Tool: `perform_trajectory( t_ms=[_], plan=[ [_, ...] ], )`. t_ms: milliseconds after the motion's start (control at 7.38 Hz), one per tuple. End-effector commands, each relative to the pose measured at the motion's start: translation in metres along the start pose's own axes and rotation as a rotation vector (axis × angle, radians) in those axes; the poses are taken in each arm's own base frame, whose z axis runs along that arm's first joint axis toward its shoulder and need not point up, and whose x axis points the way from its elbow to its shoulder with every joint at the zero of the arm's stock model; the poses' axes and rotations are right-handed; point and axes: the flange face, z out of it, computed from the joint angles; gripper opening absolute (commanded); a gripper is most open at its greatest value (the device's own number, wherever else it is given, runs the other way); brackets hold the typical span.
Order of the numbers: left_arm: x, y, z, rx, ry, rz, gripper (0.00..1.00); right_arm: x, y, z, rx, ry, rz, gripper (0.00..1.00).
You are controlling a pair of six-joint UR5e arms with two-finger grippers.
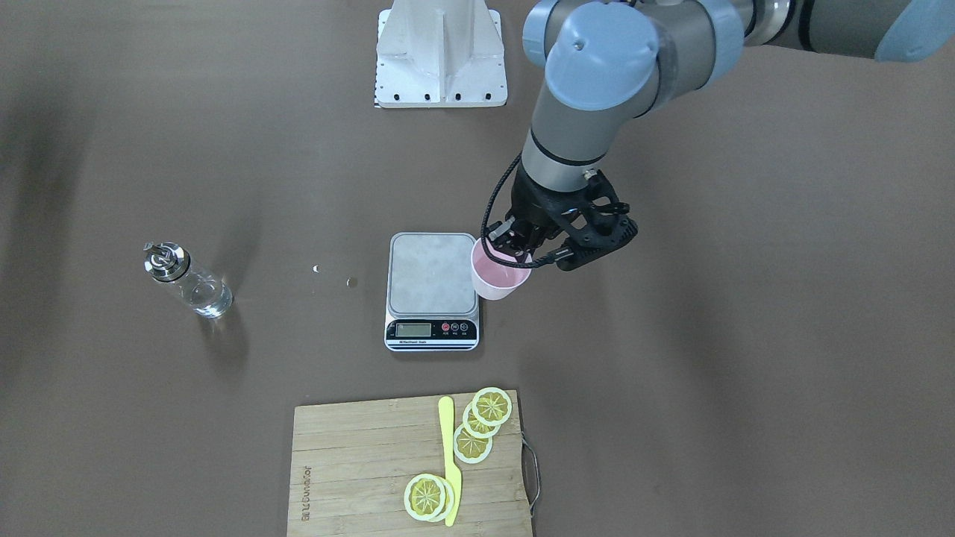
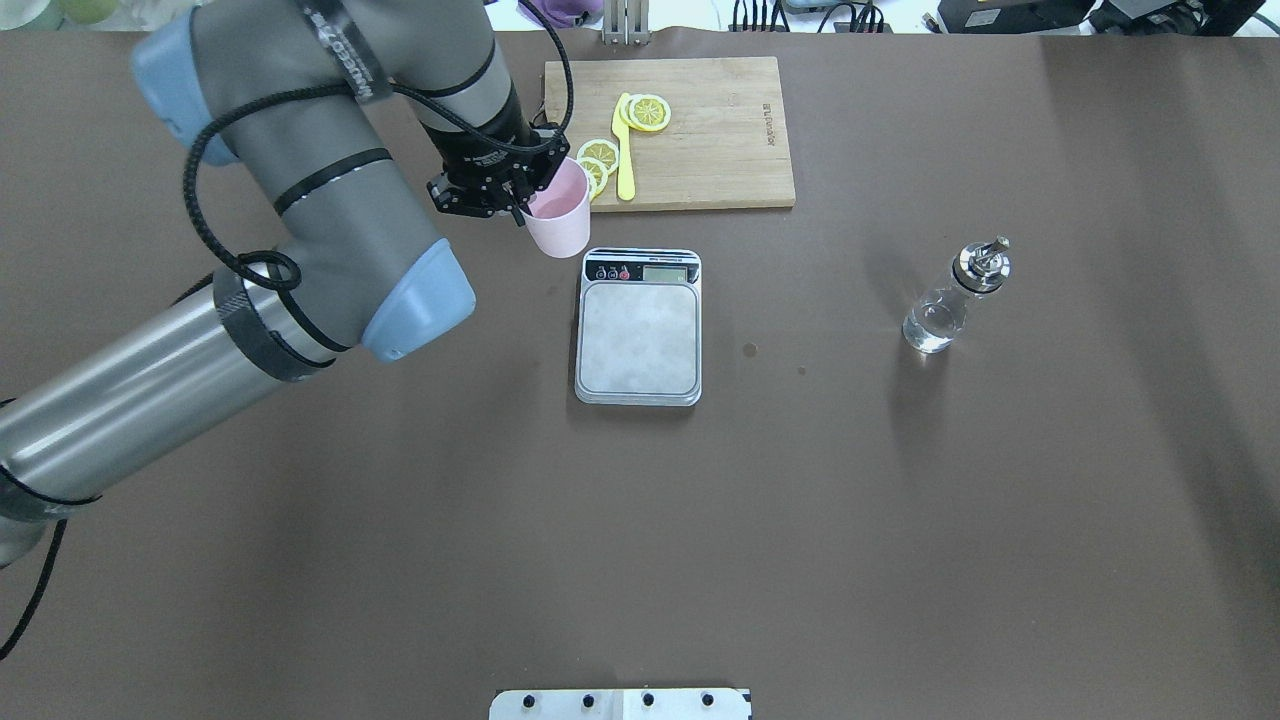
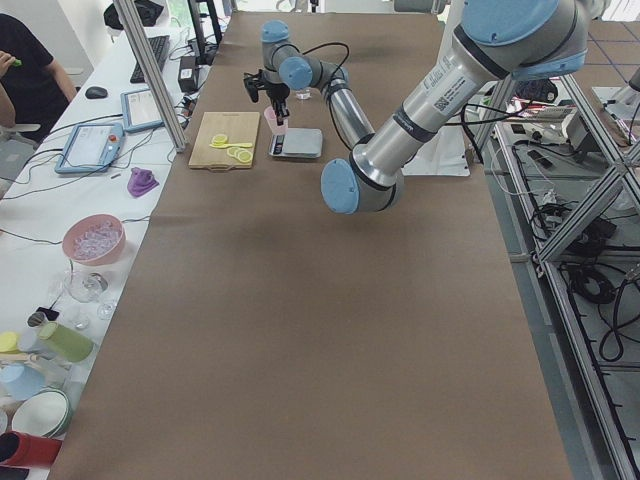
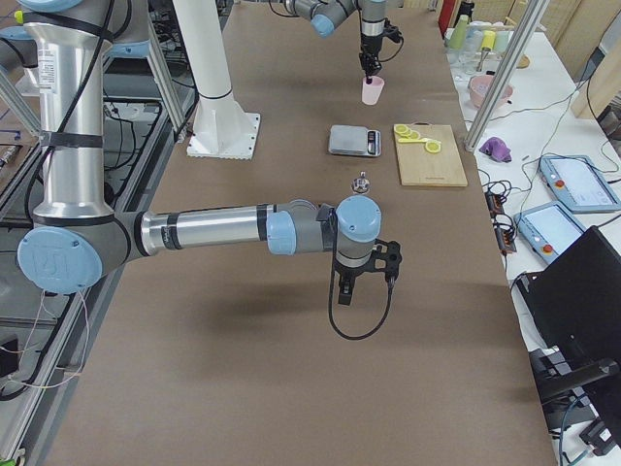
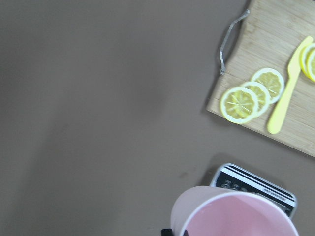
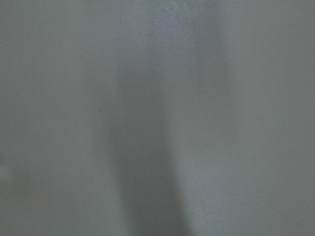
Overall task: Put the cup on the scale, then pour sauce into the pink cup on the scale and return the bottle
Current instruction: 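Carry the pink cup with the left gripper onto the scale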
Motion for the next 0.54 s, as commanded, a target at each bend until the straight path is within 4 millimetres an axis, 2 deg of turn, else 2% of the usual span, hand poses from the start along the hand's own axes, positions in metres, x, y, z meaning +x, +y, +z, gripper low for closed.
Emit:
perform_trajectory(
  t_ms=[0,271,406],
  plan=[
    [0.025,0.051,0.039,0.024,-0.033,0.002,0.0,-0.001,-0.001,-0.001,0.002,0.0,-0.002,1.0],
    [0.025,0.076,0.064,-0.001,-0.051,0.03,0.0,-0.001,0.0,-0.001,0.002,0.0,-0.002,1.0],
    [0.025,0.082,0.075,-0.011,-0.058,0.037,0.0,-0.001,0.0,-0.001,0.001,0.0,0.0,1.0]
  ],
)
